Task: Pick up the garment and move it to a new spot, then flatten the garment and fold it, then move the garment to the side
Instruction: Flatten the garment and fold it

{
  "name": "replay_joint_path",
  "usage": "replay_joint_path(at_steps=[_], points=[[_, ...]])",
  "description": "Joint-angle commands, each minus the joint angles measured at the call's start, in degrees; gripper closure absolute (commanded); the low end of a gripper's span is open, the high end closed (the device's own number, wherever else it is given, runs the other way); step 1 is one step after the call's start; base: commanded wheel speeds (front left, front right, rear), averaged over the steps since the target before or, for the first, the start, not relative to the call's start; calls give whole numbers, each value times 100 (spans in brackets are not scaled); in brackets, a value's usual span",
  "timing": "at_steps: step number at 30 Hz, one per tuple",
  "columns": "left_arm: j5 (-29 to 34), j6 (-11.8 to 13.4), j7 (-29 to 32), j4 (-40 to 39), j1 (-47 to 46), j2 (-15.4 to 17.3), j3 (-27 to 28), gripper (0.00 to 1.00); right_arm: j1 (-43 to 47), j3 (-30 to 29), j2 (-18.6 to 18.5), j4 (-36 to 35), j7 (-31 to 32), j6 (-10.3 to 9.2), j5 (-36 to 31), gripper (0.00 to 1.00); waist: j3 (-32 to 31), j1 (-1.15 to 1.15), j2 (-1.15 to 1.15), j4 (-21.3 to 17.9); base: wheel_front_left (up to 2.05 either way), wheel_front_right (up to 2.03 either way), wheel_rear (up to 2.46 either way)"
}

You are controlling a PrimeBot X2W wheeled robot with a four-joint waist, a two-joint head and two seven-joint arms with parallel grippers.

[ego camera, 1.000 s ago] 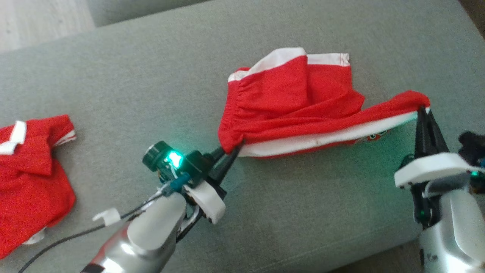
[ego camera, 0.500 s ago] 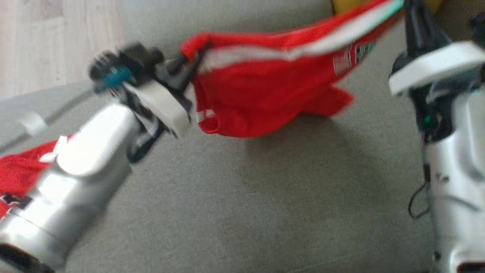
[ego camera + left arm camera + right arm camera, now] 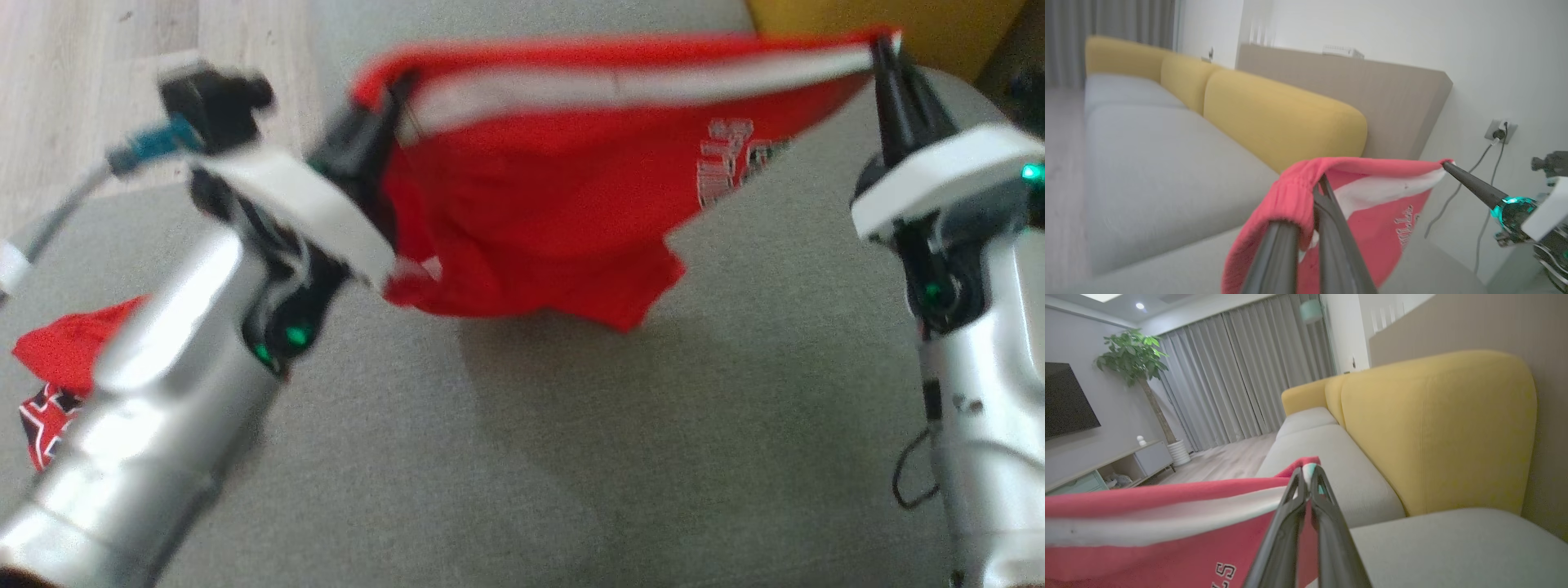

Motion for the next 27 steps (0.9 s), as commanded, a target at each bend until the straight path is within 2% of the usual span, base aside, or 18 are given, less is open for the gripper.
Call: replay_joint_path(at_steps=[1, 5, 9, 16, 22, 27], points=[[-95, 39, 143, -329, -123, 190, 251, 100, -70, -38, -79, -199, 111, -5, 125, 100, 81, 0, 0, 54, 0, 0, 0], [-246, 212, 357, -642, -101, 256, 310, 100, 19, -125, -204, -289, 406, -5, 261, 100, 452, 0, 0, 102, 0, 0, 0], [-295, 278, 450, -691, -281, 252, 379, 100, -73, -68, -361, -339, 551, -5, 269, 100, 770, 0, 0, 113, 0, 0, 0], [-157, 353, 700, -364, -1488, 160, 567, 100, -1391, 53, -459, -16, 567, -5, 159, 100, 1856, 0, 0, 15, 0, 0, 0], [205, 277, 291, 510, -2931, -44, 835, 100, -3176, 154, -233, 932, -119, -5, -245, 100, 2453, 0, 0, -53, 0, 0, 0], [314, 113, -411, 1184, -3630, -298, 982, 100, -4036, 67, -115, 1819, -1037, -5, -642, 100, 2473, 0, 0, -31, 0, 0, 0]])
